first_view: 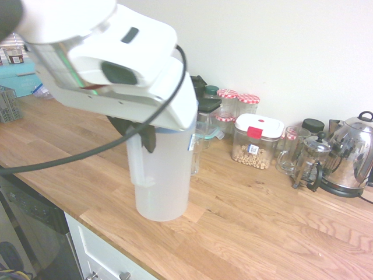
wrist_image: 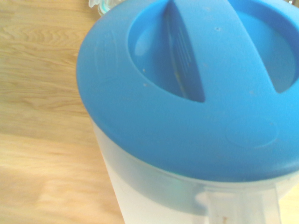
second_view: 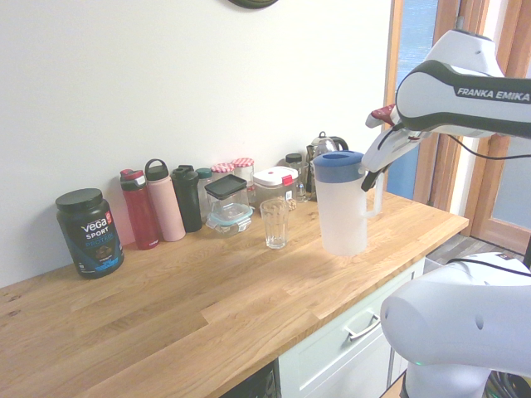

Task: Pour me some water

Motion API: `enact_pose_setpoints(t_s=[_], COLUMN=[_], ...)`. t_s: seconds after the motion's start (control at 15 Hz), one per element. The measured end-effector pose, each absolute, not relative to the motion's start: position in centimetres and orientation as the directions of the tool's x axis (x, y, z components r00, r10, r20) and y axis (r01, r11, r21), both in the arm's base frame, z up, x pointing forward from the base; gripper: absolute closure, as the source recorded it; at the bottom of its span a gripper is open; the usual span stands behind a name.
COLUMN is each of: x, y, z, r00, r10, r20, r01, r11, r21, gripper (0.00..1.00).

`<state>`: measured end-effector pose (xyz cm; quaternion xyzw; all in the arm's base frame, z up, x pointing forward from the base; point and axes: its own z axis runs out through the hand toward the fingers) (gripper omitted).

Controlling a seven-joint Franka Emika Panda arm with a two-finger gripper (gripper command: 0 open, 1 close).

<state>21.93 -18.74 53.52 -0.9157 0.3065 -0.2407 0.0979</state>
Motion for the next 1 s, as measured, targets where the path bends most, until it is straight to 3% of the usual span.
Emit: enact_pose_setpoints(t_s=[0.53, 1.0], x=[33.4, 36.8], y=[-23.6, -22.0], z=[55.5, 55.5], r00=[0.856, 0.955], r10=[-0.372, -0.027], r20=[0.360, 0.295], r01=[-0.284, -0.031], r11=[-0.919, -1.000], r21=[-0.274, 0.008], gripper=[1.00, 1.00])
